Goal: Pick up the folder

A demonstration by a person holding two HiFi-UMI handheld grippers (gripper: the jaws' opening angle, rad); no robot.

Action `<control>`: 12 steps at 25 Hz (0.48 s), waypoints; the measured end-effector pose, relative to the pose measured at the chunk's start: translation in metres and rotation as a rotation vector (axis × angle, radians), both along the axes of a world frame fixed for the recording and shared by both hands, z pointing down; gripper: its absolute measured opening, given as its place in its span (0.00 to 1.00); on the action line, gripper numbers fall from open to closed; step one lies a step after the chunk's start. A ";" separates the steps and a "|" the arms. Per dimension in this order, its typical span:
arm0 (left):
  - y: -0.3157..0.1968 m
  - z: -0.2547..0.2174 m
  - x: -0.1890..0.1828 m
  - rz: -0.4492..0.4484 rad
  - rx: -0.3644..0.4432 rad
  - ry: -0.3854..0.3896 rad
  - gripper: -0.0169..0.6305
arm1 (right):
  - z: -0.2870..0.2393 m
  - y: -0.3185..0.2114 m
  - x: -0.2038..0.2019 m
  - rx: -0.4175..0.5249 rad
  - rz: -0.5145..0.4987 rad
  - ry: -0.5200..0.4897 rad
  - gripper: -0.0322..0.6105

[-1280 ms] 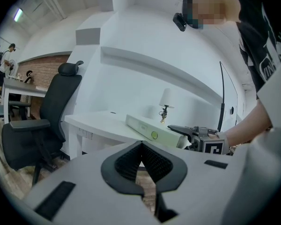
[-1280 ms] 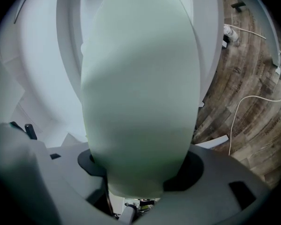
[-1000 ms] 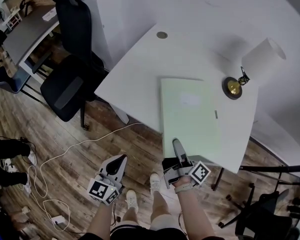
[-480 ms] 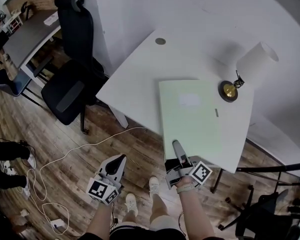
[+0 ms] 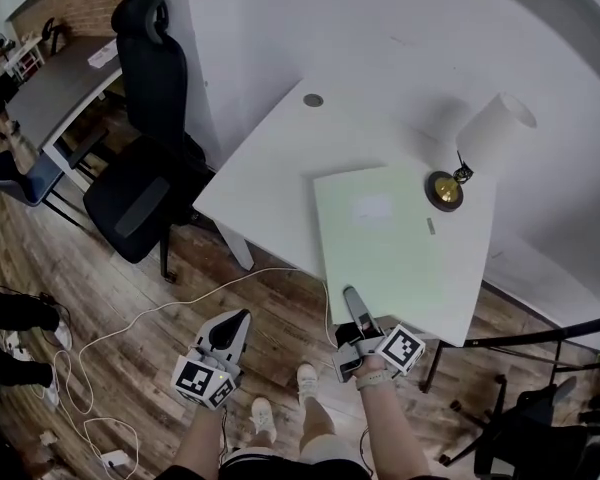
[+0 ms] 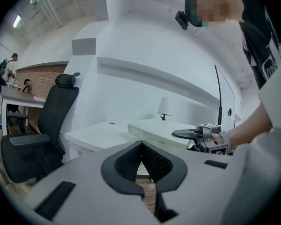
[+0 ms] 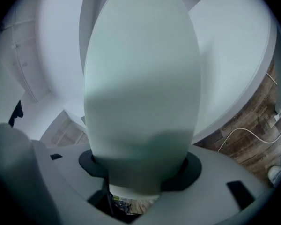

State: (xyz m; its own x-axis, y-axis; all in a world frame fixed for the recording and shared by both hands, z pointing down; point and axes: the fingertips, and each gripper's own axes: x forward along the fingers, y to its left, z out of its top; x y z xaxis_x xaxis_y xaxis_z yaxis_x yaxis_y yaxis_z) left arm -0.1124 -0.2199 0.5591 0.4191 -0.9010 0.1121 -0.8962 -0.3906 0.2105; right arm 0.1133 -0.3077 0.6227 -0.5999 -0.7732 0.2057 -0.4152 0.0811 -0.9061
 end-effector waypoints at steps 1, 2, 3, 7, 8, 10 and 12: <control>0.000 -0.002 -0.001 0.000 0.005 -0.006 0.05 | 0.001 0.003 0.004 -0.026 0.015 0.020 0.51; 0.000 -0.003 -0.002 -0.002 0.009 -0.010 0.05 | 0.000 0.005 0.006 -0.043 0.027 0.030 0.51; 0.000 -0.005 -0.003 -0.004 0.012 -0.011 0.05 | -0.001 0.007 0.008 -0.056 0.036 0.036 0.51; 0.000 -0.014 -0.007 -0.014 0.022 -0.010 0.05 | -0.011 0.012 0.013 -0.080 0.051 0.052 0.51; 0.000 -0.016 -0.008 -0.016 0.024 -0.009 0.05 | -0.013 0.014 0.014 -0.084 0.054 0.059 0.51; 0.001 -0.020 -0.010 -0.020 0.028 -0.009 0.05 | -0.017 0.017 0.017 -0.088 0.059 0.070 0.51; 0.002 -0.023 -0.012 -0.024 0.032 -0.013 0.05 | -0.032 0.016 0.012 -0.023 0.033 0.050 0.51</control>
